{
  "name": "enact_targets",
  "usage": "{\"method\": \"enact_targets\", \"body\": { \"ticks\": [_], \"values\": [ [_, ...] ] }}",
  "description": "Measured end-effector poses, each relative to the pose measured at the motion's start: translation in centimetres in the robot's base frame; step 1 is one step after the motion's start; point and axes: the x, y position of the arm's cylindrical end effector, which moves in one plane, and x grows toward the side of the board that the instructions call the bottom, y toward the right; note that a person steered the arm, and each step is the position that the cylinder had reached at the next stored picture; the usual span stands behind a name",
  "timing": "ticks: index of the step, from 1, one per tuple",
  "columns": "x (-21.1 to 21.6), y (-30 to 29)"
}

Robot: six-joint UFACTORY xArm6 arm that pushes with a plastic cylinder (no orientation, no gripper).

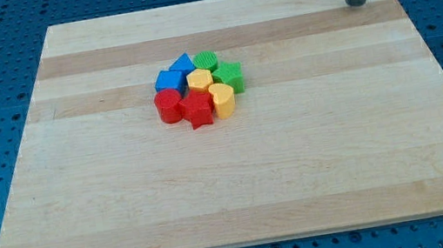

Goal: Move your arm towards green star

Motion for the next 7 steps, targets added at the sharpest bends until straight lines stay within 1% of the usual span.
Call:
{"method": "enact_targets", "body": {
  "ticks": [1, 2, 3, 4, 5, 7],
  "values": [
    [0.2, 0.0],
    [2.8, 0.0],
    [6.4, -0.6],
    [10.3, -2.5],
    [11.5, -3.4],
    [11.6, -3.4]
  ]
}}
